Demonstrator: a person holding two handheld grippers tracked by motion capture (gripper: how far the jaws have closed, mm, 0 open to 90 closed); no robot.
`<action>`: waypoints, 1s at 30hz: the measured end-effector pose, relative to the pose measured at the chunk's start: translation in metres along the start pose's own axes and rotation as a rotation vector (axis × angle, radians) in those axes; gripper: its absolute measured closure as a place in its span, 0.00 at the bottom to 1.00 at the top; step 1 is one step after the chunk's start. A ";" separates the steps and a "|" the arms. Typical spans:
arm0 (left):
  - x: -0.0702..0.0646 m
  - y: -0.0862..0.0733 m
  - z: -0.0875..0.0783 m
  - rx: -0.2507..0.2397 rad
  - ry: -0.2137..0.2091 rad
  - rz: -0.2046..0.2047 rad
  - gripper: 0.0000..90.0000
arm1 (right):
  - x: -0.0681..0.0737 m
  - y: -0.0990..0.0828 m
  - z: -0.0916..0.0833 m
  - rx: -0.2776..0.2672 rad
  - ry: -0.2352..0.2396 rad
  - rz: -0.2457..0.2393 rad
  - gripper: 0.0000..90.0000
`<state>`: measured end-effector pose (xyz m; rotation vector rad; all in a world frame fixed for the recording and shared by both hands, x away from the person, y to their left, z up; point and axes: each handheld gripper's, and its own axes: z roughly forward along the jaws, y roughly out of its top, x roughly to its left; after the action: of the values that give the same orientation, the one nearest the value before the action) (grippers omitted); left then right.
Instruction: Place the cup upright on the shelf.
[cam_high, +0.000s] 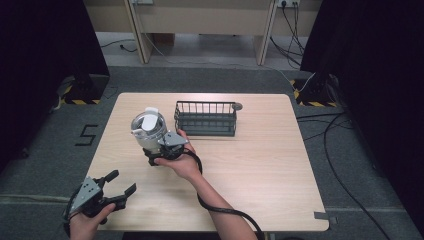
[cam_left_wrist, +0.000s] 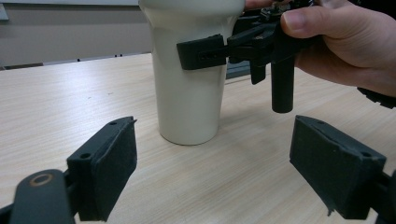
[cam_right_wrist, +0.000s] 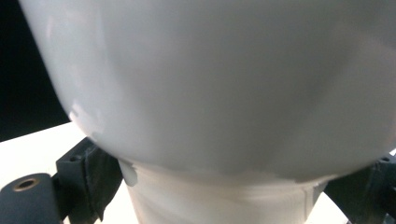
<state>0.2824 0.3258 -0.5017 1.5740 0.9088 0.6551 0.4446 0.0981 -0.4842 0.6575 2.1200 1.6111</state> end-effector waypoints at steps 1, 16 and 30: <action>0.000 0.000 0.000 -0.001 0.000 0.000 0.16 | 0.000 0.000 0.000 0.000 0.000 -0.003 0.12; 0.000 0.000 -0.001 -0.002 0.001 0.000 0.16 | -0.001 -0.002 0.000 -0.018 -0.001 0.010 0.12; 0.001 0.000 -0.001 -0.002 0.001 0.000 0.16 | -0.002 -0.002 -0.001 -0.038 0.001 0.049 0.12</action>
<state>0.2820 0.3273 -0.5013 1.5716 0.9089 0.6569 0.4454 0.0957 -0.4858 0.7015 2.0838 1.6729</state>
